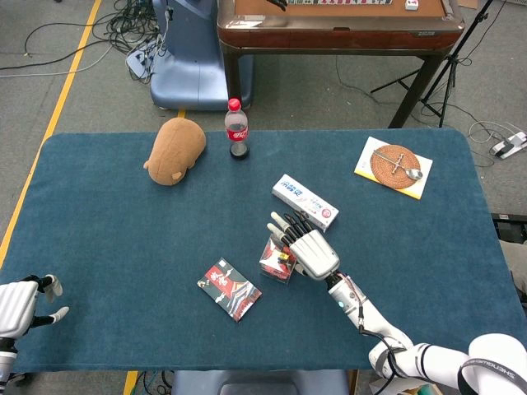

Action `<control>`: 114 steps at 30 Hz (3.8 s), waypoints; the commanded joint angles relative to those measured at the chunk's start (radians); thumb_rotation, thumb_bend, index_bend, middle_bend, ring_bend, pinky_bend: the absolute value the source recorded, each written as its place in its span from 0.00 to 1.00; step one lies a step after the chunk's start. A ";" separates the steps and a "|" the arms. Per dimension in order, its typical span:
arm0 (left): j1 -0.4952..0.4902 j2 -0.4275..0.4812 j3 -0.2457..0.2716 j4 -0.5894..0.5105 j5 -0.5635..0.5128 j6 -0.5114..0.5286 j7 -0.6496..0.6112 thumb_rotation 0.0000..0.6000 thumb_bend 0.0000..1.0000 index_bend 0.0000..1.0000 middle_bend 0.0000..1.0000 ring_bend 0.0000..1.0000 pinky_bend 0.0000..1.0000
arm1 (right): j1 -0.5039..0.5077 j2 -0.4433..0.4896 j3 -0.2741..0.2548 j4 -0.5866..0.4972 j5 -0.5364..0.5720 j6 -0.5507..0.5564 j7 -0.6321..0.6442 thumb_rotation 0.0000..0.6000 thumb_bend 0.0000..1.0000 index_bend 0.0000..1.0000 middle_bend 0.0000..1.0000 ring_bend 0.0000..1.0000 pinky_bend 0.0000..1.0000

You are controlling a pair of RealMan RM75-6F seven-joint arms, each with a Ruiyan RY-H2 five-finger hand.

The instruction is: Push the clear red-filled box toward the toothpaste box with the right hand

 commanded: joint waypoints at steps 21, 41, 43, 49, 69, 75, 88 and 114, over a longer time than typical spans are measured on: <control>-0.002 -0.004 0.003 0.002 -0.003 -0.011 0.013 1.00 0.02 0.58 0.62 0.48 0.58 | -0.063 0.153 -0.061 -0.182 -0.003 0.070 -0.060 1.00 0.00 0.00 0.00 0.00 0.05; 0.000 -0.004 0.001 0.001 -0.008 -0.009 0.013 1.00 0.02 0.58 0.62 0.48 0.58 | -0.100 0.188 -0.157 -0.268 -0.164 0.147 -0.072 1.00 0.00 0.00 0.00 0.00 0.05; -0.001 -0.004 0.001 0.001 -0.008 -0.010 0.014 1.00 0.02 0.58 0.62 0.48 0.58 | -0.104 0.196 -0.173 -0.280 -0.191 0.157 -0.068 1.00 0.00 0.00 0.00 0.00 0.05; -0.002 -0.008 0.000 0.003 -0.013 -0.013 0.025 1.00 0.02 0.58 0.62 0.48 0.58 | -0.098 0.215 -0.214 -0.303 -0.259 0.153 -0.033 1.00 0.00 0.00 0.02 0.00 0.06; 0.003 -0.011 -0.018 0.015 -0.062 -0.009 0.065 1.00 0.02 0.58 0.62 0.48 0.58 | -0.037 0.166 -0.249 -0.266 -0.264 -0.013 0.084 1.00 0.70 0.00 0.02 0.00 0.08; 0.002 -0.011 -0.020 0.018 -0.069 -0.016 0.062 1.00 0.02 0.58 0.62 0.48 0.58 | -0.027 0.149 -0.249 -0.245 -0.240 -0.056 0.093 1.00 0.76 0.00 0.02 0.00 0.08; 0.001 -0.013 -0.022 0.025 -0.078 -0.023 0.063 1.00 0.02 0.58 0.62 0.48 0.58 | -0.015 0.116 -0.224 -0.209 -0.174 -0.121 0.075 1.00 0.87 0.00 0.02 0.00 0.08; 0.001 -0.007 -0.023 0.026 -0.082 -0.030 0.049 1.00 0.02 0.58 0.62 0.48 0.58 | 0.007 0.069 -0.173 -0.119 -0.065 -0.183 0.067 1.00 0.89 0.00 0.02 0.00 0.08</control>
